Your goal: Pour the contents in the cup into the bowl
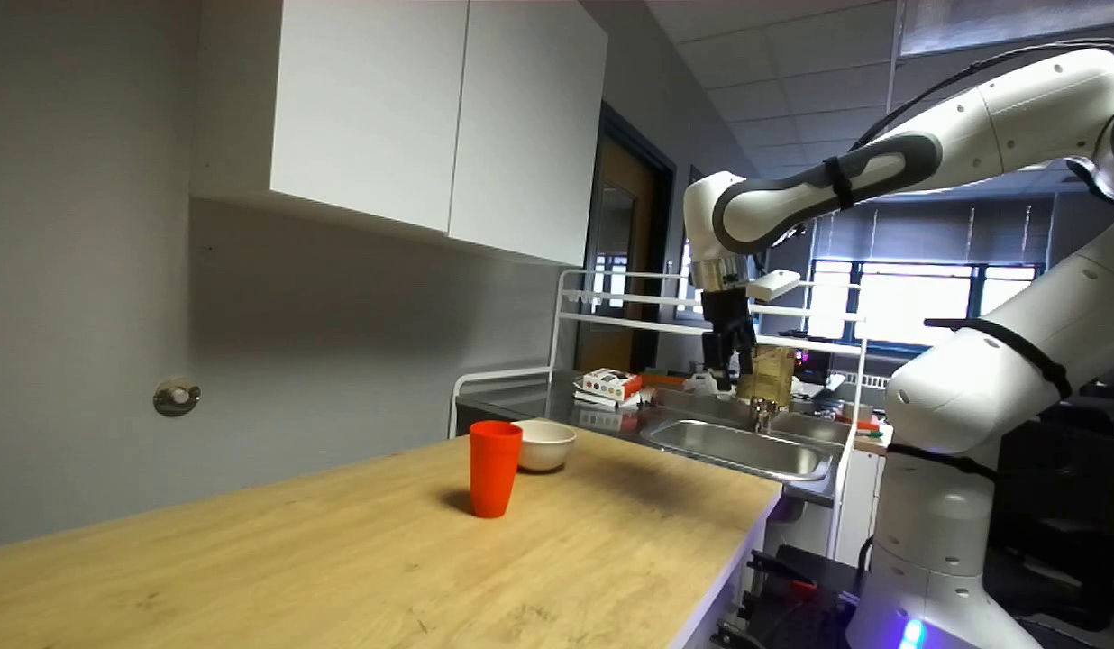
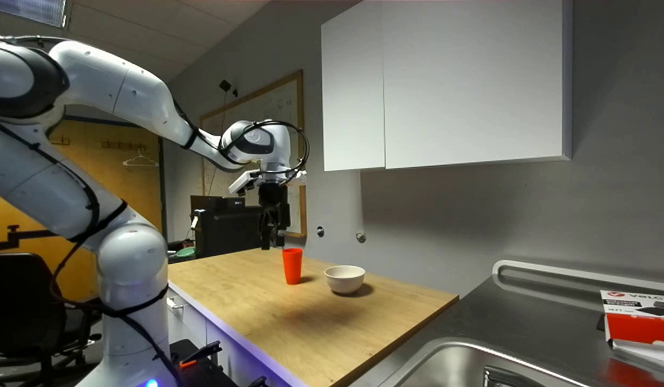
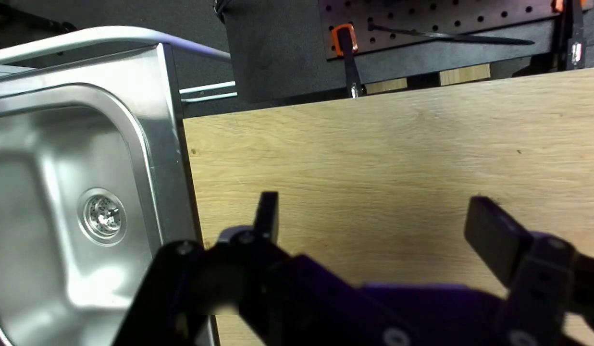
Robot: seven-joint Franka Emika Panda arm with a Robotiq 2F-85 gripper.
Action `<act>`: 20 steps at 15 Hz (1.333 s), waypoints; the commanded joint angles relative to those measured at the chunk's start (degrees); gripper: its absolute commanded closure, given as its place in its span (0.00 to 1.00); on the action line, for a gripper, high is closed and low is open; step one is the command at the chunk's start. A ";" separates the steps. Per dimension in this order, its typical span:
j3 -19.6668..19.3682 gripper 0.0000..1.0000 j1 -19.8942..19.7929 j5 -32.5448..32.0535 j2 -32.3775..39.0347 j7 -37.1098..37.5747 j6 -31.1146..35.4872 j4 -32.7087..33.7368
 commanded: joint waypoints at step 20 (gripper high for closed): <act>6.55 0.00 15.07 6.44 14.32 1.21 9.55 9.04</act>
